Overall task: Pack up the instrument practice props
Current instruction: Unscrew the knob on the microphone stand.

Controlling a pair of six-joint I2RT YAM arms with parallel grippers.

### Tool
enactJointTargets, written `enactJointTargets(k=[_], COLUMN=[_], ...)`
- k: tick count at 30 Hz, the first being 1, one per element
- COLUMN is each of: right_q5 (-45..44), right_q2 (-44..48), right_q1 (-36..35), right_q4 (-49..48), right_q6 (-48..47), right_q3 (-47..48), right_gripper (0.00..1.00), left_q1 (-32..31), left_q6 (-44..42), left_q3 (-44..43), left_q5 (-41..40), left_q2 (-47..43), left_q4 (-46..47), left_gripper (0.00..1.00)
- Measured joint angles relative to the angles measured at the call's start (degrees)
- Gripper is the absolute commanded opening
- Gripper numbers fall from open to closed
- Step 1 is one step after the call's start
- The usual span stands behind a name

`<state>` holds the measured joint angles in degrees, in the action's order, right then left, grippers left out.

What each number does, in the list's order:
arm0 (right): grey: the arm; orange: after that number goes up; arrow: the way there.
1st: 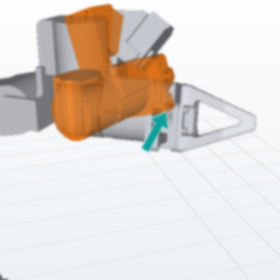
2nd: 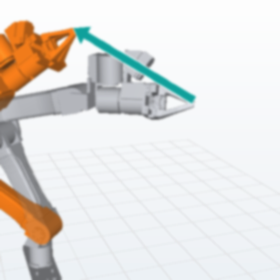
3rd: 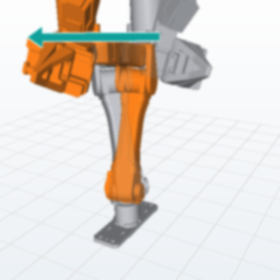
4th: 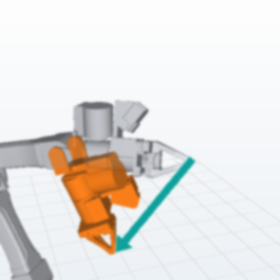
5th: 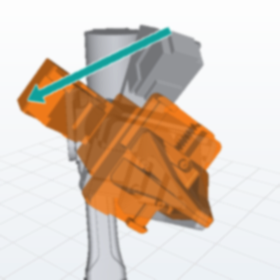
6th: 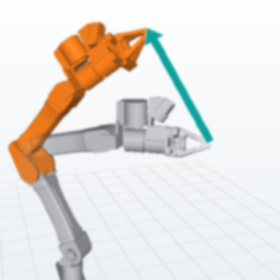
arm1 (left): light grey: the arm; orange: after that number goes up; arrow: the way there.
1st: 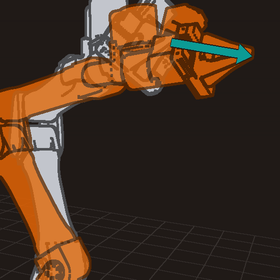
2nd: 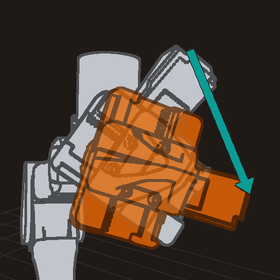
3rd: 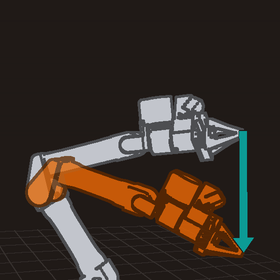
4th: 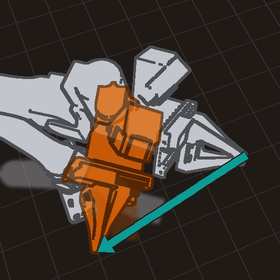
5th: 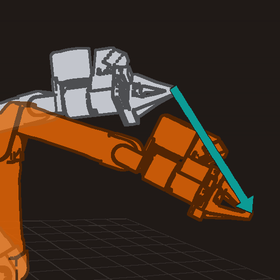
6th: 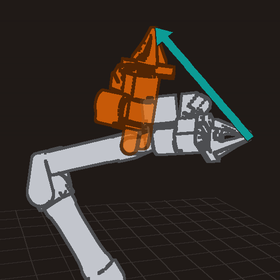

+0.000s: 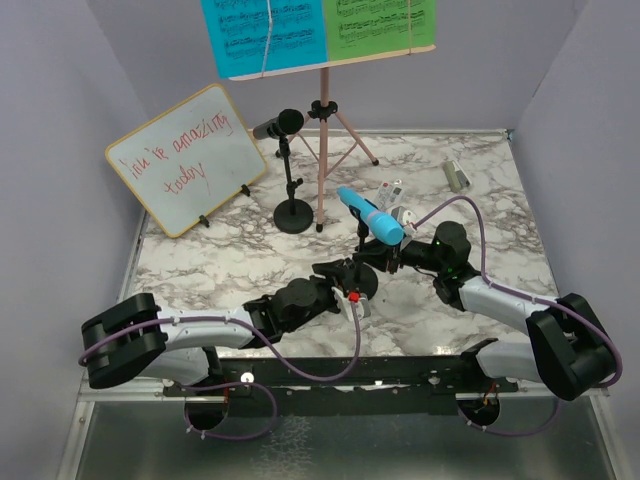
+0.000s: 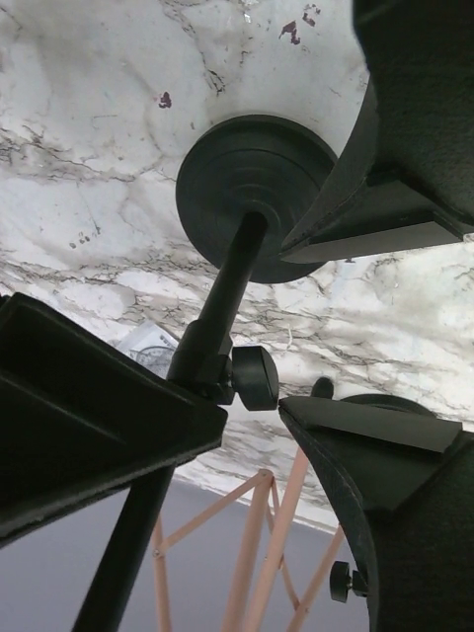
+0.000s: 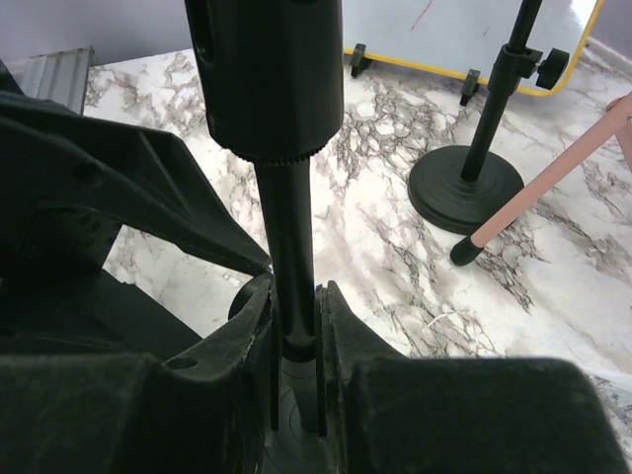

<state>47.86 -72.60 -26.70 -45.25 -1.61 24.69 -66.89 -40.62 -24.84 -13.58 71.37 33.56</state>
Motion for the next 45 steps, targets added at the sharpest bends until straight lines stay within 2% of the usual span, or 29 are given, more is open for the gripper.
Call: enactJointTargets(k=[15,25,29,37,41,45], right_q5=[-0.39,-0.39,-0.39,-0.44,-0.55,-1.05], right_q2=[0.0,-0.13,-0.17,-0.2,-0.2,-0.26], right_q1=[-0.26,-0.26,-0.26,-0.26,-0.24,-0.24], right_q4=[0.0,-0.02,0.0,0.15,0.26,0.39], right_q6=[0.02,0.0,0.0,-0.04,-0.37,-0.72], right_q3=[0.0,0.0,0.0,0.0,0.0,0.0], right_gripper=[0.01,0.0,0.0,0.01,0.0,0.01], left_q1=[-1.6,-1.62,-1.68,-1.75,-1.38,0.55], left_q6=[-6.88,-8.31,-8.15,-4.22,0.85,10.71], left_q3=[-0.98,-1.33,-2.1,-2.89,-2.89,-2.75], left_q5=[-5.22,-5.33,-5.31,-6.32,-6.54,-5.2], left_q2=[3.02,4.11,5.86,6.47,6.43,5.68], left_q4=[4.11,5.44,5.62,6.86,7.48,7.96], left_gripper=[0.59,0.51,0.42,0.11,0.09,0.07])
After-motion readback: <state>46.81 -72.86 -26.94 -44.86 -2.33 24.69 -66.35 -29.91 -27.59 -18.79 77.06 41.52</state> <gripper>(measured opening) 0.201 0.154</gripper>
